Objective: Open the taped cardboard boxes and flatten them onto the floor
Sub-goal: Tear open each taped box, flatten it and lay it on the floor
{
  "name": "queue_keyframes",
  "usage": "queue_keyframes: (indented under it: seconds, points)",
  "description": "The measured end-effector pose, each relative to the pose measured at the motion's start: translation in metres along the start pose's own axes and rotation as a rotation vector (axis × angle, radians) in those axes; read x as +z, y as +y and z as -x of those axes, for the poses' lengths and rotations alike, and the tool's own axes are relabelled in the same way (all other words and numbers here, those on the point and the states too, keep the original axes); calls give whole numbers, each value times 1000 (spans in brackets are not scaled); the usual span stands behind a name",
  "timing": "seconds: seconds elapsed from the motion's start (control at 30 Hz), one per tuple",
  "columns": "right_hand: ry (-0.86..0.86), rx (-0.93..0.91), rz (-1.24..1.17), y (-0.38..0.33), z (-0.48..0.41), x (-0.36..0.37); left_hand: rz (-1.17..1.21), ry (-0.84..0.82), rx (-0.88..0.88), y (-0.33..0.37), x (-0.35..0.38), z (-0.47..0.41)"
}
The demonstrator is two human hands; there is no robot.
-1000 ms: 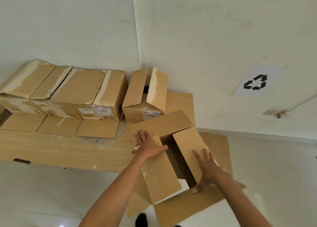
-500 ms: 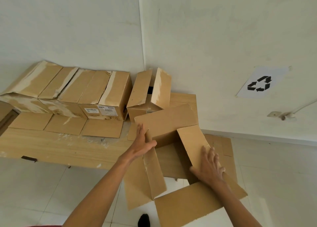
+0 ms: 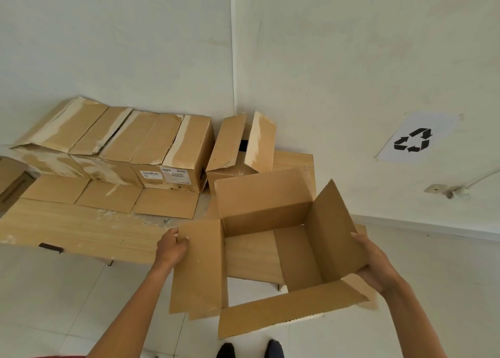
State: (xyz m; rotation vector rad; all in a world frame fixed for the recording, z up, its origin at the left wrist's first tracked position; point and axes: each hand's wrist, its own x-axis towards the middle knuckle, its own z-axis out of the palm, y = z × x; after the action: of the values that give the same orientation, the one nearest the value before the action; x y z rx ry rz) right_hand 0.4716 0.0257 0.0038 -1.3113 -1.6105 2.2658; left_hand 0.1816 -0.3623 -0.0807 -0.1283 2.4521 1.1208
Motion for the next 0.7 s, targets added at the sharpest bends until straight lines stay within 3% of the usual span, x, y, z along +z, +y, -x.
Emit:
queue_keyframes:
  seconds: [0.2, 0.33, 0.47, 0.6, 0.7]
  points:
    - [108, 115, -477, 36, -3, -43, -20, 57, -12, -4, 4, -15]
    - [182, 105, -511, 57, -3, -49, 72, 43, -56, -8, 8, -18]
    - [198, 60, -500, 49, -1, -40, -74, 114, -18, 6, 9, -15]
    - [129, -29, -415, 14, 0, -29, -376, 225, 146, 48, 8, 2]
    - [82, -108, -351, -20, 1, -11, -455, 299, 462, 104, -6, 33]
